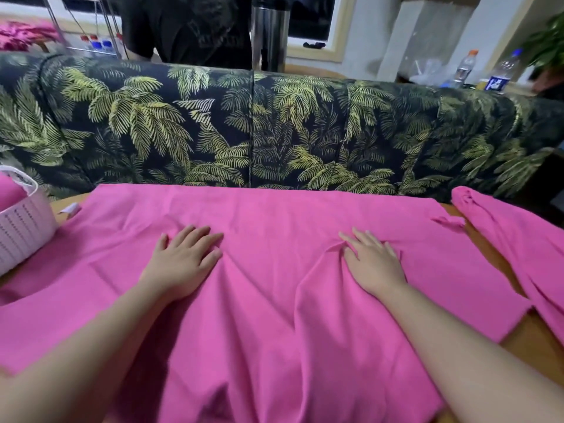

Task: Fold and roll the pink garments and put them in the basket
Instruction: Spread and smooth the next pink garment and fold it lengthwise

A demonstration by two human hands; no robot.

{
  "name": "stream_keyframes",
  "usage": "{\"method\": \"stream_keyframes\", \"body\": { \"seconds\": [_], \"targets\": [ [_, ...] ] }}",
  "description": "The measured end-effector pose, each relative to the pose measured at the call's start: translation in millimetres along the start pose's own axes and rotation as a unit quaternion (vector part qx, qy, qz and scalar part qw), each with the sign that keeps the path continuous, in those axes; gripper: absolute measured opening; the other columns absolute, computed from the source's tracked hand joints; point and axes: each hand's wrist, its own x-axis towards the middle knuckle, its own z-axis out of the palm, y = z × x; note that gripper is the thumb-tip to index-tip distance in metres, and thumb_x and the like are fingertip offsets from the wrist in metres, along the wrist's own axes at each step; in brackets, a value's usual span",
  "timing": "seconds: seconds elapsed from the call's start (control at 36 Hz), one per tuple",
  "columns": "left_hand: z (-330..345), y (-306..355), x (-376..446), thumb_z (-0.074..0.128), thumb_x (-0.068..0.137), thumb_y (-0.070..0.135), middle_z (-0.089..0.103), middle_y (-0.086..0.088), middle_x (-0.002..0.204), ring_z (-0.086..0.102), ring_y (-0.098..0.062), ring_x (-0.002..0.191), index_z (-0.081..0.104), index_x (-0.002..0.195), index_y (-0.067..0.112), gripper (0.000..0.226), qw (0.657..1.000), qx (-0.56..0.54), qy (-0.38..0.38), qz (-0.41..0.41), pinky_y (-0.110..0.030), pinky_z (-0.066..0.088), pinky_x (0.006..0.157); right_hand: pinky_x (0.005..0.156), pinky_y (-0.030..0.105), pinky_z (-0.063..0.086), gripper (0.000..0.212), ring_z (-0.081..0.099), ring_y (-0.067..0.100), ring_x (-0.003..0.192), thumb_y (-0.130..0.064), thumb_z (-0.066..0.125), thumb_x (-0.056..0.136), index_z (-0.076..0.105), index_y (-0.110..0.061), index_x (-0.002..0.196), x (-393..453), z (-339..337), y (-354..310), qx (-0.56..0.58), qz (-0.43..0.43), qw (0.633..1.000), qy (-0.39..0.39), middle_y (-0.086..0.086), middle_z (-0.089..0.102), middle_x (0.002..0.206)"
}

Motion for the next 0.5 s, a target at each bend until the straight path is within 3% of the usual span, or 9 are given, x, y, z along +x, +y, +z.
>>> {"method": "stream_keyframes", "body": {
  "seconds": [0.5],
  "targets": [
    [6.0, 36.5, -172.4, -0.012, 0.069, 0.066, 0.014, 0.014, 0.159, 0.001, -0.012, 0.148, 0.020, 0.147, 0.045, 0.086, 1.000, 0.002, -0.007, -0.003, -0.048, 0.006, 0.118, 0.119, 0.046, 0.007, 0.048, 0.008, 0.013, 0.148, -0.037, 0.024, 0.103, 0.018, -0.043, 0.150, -175.6, 2.0, 19.6, -0.007, -0.007, 1.000, -0.008, -0.011, 0.013, 0.160]
  ]
}}
